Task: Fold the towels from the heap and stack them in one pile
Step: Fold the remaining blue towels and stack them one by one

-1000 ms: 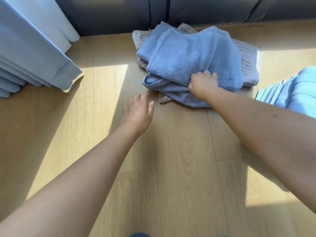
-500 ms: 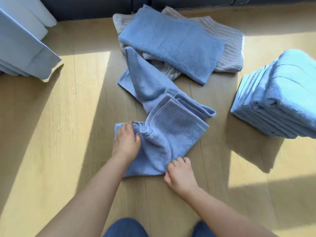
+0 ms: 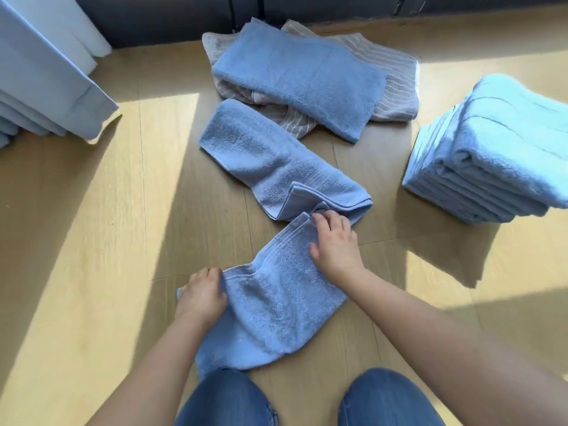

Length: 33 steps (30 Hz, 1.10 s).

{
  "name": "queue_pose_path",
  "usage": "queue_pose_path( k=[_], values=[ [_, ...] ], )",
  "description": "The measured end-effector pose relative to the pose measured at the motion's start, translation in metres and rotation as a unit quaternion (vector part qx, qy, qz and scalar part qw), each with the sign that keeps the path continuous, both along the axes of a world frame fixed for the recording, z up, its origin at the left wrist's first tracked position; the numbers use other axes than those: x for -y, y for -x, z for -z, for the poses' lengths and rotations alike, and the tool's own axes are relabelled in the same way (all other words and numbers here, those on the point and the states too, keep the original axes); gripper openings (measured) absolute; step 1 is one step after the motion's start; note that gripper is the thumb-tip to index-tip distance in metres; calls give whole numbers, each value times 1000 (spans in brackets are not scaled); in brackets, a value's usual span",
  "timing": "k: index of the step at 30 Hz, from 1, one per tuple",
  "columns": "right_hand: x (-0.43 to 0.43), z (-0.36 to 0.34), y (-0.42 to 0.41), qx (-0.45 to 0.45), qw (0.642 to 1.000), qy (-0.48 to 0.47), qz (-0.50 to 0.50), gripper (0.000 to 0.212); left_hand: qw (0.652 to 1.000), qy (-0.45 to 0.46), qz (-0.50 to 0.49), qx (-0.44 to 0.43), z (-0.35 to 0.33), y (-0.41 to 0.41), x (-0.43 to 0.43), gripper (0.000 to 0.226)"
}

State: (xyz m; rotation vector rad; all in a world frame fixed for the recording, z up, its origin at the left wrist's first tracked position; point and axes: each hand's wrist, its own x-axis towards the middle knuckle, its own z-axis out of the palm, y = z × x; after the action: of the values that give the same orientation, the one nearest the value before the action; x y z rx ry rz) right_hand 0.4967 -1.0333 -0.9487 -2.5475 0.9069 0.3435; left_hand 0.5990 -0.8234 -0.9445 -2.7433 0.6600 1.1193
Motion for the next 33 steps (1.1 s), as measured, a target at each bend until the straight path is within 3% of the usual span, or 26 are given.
queue_pose_path(
  k=[2,4,6,9,13,18,22,23,26,27,33],
  values=[
    [6,-3,-10,-82,994,-65,42,55,1000,-5,1,-18,0,5,-9,35],
    [3,-4,-8,-121,990,-69,30,41,1000,-19,-3,-20,1,10,-17,34],
    [-5,-6,5,-100,992,-64,33,30,998,-58,8,-17,-1,15,-26,33],
    [-16,-11,31,-44,993,-79,71,30,990,-123,66,13,-7,22,-39,26],
    [-8,-29,58,1,994,-46,99,23,978,-152,130,62,-26,21,-51,35],
    [9,-59,83,52,989,-45,131,22,980,-78,140,118,-62,6,-47,24],
    [13,-91,97,61,992,-35,107,54,972,18,158,172,-103,0,-32,21],
    [15,-97,99,40,996,-6,85,51,966,35,173,191,-113,-2,-27,24],
    [24,-121,106,25,997,71,37,10,944,75,221,232,-140,-12,-16,24],
    [28,-128,108,38,995,74,49,6,937,78,240,240,-148,-16,-13,24],
    [65,-173,111,178,960,-18,218,35,908,106,302,270,-189,-32,7,21]
  ],
)
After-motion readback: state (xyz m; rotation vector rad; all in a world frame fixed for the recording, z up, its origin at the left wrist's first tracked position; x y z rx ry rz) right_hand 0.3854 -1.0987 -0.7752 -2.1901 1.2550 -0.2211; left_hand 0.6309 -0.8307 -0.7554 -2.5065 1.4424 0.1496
